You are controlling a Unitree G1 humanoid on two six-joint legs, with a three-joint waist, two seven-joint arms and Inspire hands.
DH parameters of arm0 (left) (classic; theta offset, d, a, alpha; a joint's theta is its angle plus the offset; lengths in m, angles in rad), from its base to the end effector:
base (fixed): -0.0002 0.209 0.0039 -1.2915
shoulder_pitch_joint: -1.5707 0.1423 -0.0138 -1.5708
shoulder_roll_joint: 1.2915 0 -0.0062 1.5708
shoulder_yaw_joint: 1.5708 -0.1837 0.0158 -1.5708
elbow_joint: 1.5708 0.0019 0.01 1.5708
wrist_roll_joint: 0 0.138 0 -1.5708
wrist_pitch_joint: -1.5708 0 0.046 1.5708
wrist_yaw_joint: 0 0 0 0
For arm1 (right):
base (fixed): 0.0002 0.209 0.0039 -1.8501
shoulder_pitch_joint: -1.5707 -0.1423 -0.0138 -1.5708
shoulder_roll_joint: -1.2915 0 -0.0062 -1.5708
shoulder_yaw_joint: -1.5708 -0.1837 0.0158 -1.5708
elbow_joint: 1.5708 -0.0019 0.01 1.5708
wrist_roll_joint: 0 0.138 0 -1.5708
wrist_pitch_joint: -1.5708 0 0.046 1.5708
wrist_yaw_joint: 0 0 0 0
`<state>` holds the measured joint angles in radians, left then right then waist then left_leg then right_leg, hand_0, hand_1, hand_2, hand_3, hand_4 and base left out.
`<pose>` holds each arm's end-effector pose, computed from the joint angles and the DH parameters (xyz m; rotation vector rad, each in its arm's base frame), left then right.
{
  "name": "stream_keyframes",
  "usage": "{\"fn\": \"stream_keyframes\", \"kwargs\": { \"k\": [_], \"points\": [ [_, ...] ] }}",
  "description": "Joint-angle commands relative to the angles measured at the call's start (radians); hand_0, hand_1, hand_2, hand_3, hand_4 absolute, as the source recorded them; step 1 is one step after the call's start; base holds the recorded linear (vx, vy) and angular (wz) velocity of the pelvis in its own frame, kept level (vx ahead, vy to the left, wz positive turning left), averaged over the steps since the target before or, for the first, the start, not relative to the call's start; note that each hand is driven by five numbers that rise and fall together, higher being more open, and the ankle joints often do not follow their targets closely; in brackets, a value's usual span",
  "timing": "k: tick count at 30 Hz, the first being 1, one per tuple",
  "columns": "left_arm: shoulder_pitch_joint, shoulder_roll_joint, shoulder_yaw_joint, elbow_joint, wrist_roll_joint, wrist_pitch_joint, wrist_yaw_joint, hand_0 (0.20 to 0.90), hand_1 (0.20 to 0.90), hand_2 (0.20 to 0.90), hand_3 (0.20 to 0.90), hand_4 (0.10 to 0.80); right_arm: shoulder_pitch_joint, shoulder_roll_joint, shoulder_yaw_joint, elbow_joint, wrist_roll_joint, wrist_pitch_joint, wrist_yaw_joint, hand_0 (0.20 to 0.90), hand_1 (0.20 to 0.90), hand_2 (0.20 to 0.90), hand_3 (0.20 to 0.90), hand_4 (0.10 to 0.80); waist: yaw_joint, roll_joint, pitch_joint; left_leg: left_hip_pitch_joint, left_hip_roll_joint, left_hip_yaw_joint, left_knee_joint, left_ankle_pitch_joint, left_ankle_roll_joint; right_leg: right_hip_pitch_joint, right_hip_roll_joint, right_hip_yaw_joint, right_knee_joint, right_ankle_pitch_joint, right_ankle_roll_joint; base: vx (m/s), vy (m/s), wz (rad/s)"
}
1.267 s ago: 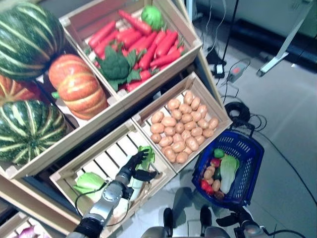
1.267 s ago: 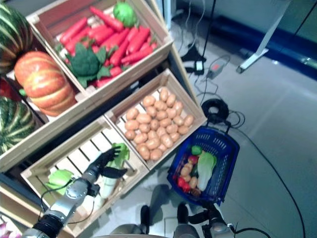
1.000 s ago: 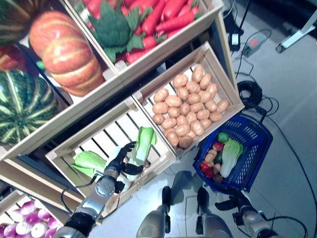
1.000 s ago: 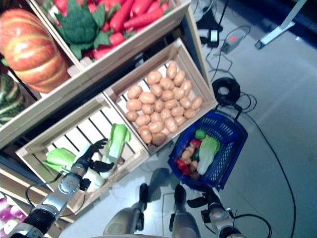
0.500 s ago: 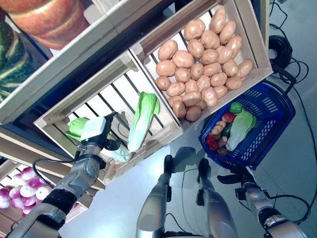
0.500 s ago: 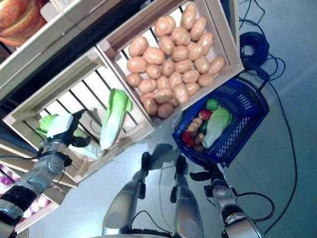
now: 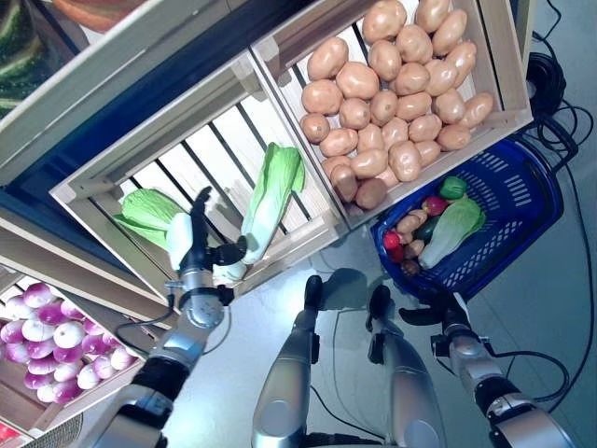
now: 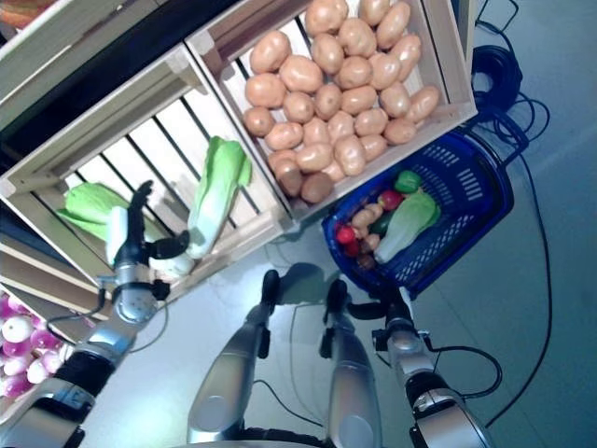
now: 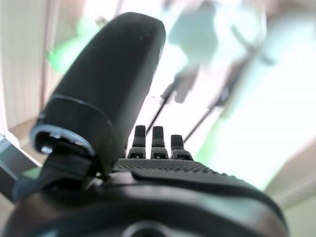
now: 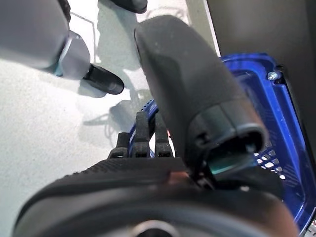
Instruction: Put vegetables into the basket
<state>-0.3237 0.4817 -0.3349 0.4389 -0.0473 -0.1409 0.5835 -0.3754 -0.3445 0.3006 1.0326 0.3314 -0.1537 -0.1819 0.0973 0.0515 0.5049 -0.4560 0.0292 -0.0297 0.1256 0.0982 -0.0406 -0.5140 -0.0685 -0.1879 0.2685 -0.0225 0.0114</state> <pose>0.2564 0.1990 0.0430 0.5170 -0.1044 0.3226 0.2312 -0.2188 -0.0347 -0.2456 0.5152 -0.1786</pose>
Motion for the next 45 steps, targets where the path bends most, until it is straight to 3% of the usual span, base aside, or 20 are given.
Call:
{"fn": "stream_keyframes", "kwargs": {
  "k": [1,5,11,15,21,25,32,45],
  "points": [
    [-0.031,0.009,0.038,-0.14,-0.059,-0.126,-0.023,0.9,0.9,0.9,0.9,0.8,0.003,0.014,0.046,-0.04,0.048,0.027,-0.045,0.9,0.9,0.9,0.9,0.8,-0.002,-0.022,0.011,-0.1,-0.061,-0.029,0.094,0.008,0.002,0.072,-0.008,-0.011,-0.076,0.057,0.005,0.001,-0.043,0.02],
    [-0.068,-0.005,-0.032,-0.174,0.013,-0.084,-0.048,0.9,0.9,0.9,0.9,0.8,-0.024,0.02,0.052,-0.029,0.069,0.03,-0.042,0.9,0.9,0.9,0.9,0.8,-0.003,-0.026,0.015,-0.096,-0.063,-0.031,0.093,0.007,0.0,0.08,-0.003,-0.013,-0.084,0.061,0.004,0.013,-0.035,0.01],
    [-0.087,0.047,-0.063,-0.156,0.05,0.018,-0.002,0.9,0.9,0.9,0.9,0.8,-0.025,-0.006,0.056,-0.046,0.076,0.038,-0.025,0.9,0.9,0.9,0.9,0.8,-0.015,-0.024,0.015,-0.105,-0.059,-0.025,0.105,0.007,-0.003,0.069,-0.003,-0.005,-0.078,0.063,0.005,0.0,0.0,0.0],
    [-0.057,0.128,-0.021,-0.145,0.031,0.081,0.046,0.9,0.9,0.9,0.9,0.8,0.019,-0.038,0.044,-0.059,0.068,0.031,-0.021,0.9,0.9,0.9,0.9,0.8,-0.02,-0.007,0.015,-0.118,-0.058,-0.013,0.109,0.01,-0.002,0.051,-0.011,0.0,-0.07,0.06,0.004,0.02,0.031,-0.04],
    [0.01,0.175,0.058,-0.151,0.047,0.127,0.097,0.9,0.9,0.9,0.9,0.8,0.054,-0.061,0.021,-0.085,0.055,0.021,-0.025,0.9,0.9,0.9,0.9,0.8,-0.015,0.01,0.015,-0.142,-0.065,-0.012,0.116,0.008,0.002,0.016,-0.021,0.001,-0.051,0.055,0.006,-0.003,0.007,-0.03],
    [0.046,0.141,0.122,-0.155,0.011,0.086,0.144,0.9,0.9,0.9,0.9,0.8,0.067,-0.059,0.014,-0.113,0.053,0.021,-0.037,0.9,0.9,0.9,0.9,0.8,-0.01,0.016,0.015,-0.158,-0.072,-0.017,0.119,0.008,0.005,-0.005,-0.025,-0.003,-0.041,0.051,0.007,-0.02,-0.006,0.05],
    [0.068,0.098,0.158,-0.166,0.043,0.043,0.176,0.9,0.9,0.9,0.9,0.8,0.076,-0.046,0.01,-0.165,0.043,0.032,-0.05,0.9,0.9,0.9,0.9,0.8,-0.004,0.009,0.015,-0.173,-0.074,-0.022,0.108,0.015,0.006,-0.024,-0.025,-0.011,-0.046,0.056,0.009,-0.023,-0.007,0.04],
    [-0.012,0.019,0.083,-0.187,0.019,-0.094,0.162,0.9,0.9,0.9,0.9,0.8,0.037,-0.012,0.036,-0.151,0.061,0.059,-0.067,0.9,0.9,0.9,0.9,0.8,-0.014,-0.023,0.015,-0.175,-0.071,-0.025,0.099,0.02,0.006,-0.024,-0.01,-0.01,-0.055,0.068,0.009,0.0,-0.013,0.0]
  ]
}}
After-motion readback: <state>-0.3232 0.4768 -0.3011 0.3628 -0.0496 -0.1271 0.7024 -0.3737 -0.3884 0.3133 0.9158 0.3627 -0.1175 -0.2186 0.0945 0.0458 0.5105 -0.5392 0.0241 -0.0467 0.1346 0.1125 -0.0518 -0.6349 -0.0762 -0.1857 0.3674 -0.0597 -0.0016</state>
